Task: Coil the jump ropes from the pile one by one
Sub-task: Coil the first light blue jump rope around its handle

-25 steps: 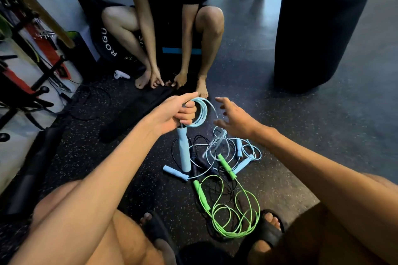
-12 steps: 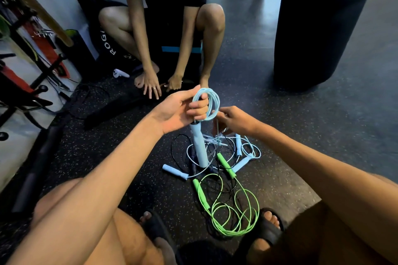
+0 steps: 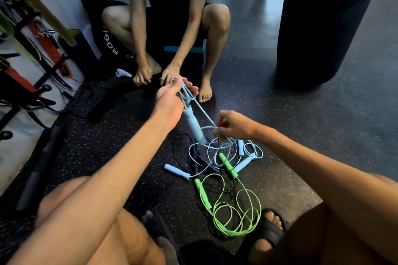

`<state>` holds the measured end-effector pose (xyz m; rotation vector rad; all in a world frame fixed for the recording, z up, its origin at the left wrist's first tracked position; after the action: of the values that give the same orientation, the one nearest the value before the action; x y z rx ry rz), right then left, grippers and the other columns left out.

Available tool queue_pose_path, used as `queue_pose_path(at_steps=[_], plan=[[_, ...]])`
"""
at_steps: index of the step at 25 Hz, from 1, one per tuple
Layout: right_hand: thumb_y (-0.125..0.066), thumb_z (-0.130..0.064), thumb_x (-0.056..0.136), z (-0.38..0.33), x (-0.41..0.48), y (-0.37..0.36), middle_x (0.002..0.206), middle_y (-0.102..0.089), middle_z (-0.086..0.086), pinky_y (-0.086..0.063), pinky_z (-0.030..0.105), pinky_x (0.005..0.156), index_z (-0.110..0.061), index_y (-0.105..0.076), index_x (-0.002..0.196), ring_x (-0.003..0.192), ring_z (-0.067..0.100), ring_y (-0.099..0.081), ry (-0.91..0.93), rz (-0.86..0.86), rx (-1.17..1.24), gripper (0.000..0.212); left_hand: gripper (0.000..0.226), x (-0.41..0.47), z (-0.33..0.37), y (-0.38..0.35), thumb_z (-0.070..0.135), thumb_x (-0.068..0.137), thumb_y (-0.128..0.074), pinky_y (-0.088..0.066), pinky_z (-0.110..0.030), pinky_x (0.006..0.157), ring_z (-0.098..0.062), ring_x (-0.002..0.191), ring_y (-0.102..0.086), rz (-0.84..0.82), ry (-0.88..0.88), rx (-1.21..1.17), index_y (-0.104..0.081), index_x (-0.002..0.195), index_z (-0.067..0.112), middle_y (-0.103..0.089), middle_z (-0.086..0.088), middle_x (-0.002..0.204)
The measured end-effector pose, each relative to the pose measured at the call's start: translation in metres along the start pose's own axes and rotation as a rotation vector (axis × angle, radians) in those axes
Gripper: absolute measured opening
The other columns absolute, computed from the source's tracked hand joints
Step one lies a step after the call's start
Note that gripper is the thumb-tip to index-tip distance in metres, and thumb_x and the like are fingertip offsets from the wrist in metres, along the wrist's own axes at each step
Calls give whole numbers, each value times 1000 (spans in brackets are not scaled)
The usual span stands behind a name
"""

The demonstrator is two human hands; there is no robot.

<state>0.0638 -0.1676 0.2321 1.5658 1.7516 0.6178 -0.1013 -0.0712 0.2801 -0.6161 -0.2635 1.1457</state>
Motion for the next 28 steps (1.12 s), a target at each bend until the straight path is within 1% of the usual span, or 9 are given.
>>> queue_pose_path(at_steps=[5, 11, 14, 16, 18, 20, 24, 26, 28], plan=[[-67, -7, 84, -3, -2, 1, 74, -64, 6, -49, 40, 63, -15, -51, 86, 68, 27, -58, 149, 82, -202, 18, 24, -1, 1, 0, 11, 103, -42, -59, -33, 67, -18, 56, -67, 69, -89, 305, -55, 85, 2, -61, -6, 66], [-61, -10, 91, -14, -9, 8, 75, -68, -4, -52, 38, 57, -20, -53, 84, 66, 17, -64, 295, 149, -143, 15, 18, -5, -9, -7, 8, 101, -45, -60, -34, 68, -30, 67, -72, -72, -269, 733, -53, 95, -7, -68, -22, 77], [-57, -7, 90, -20, -12, 12, 77, -71, -4, -53, 39, 57, -21, -51, 86, 64, 14, -65, 319, 232, -101, 16, 20, -4, -12, -6, 15, 98, -52, -56, -27, 71, -16, 66, -70, -160, -323, 1154, -54, 86, -1, -73, -11, 73], [-54, -7, 91, -23, -15, 16, 73, -70, -2, -51, 38, 55, -19, -49, 85, 60, 16, -62, 327, 306, -85, 14, 23, -3, -13, -3, 19, 97, -54, -47, -17, 63, 0, 57, -62, -239, -265, 1373, -51, 76, 11, -71, -4, 69], [-52, -8, 93, -24, -18, 22, 71, -70, -1, -51, 38, 57, -19, -46, 86, 59, 20, -61, 323, 347, -51, 15, 33, -1, -12, 2, 20, 97, -54, -34, -17, 51, 0, 49, -50, -302, -185, 1490, -42, 67, 19, -57, 3, 61], [-50, -10, 95, -20, -19, 26, 70, -71, -1, -52, 38, 58, -22, -41, 90, 57, 19, -62, 279, 346, -23, 16, 34, 0, -10, 5, 20, 97, -54, -30, -20, 49, -4, 51, -41, -342, -143, 1559, -41, 65, 20, -45, 6, 59], [-41, -16, 101, -9, -18, 29, 68, -69, 7, -55, 43, 49, -17, -34, 97, 48, 23, -64, 138, 397, 121, 8, 23, 4, -10, 14, 19, 98, -52, -39, -14, 50, 1, 45, -49, -405, 30, 1486, -53, 79, 6, -52, -1, 61], [-39, -16, 102, -4, -16, 31, 70, -68, 12, -52, 40, 41, -13, -34, 101, 42, 26, -62, 40, 437, 185, 6, 22, 6, -10, 20, 21, 97, -52, -38, -21, 54, 0, 42, -47, -432, 81, 1492, -54, 81, 7, -53, -1, 59], [-40, -21, 103, 1, -13, 34, 74, -68, 16, -49, 34, 38, -12, -35, 104, 44, 29, -62, -64, 452, 256, 11, 26, 6, -11, 21, 26, 98, -53, -34, -20, 52, -1, 42, -42, -458, 101, 1465, -54, 79, 8, -52, 1, 57]])
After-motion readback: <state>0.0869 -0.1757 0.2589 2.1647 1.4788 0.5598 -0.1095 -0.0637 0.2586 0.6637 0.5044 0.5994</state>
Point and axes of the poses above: each hand's wrist, its own x-axis towards the middle knuckle, its own y-axis out of the back of the hand, z = x × y, the point moved 1 cm from there along x, towards the middle knuckle
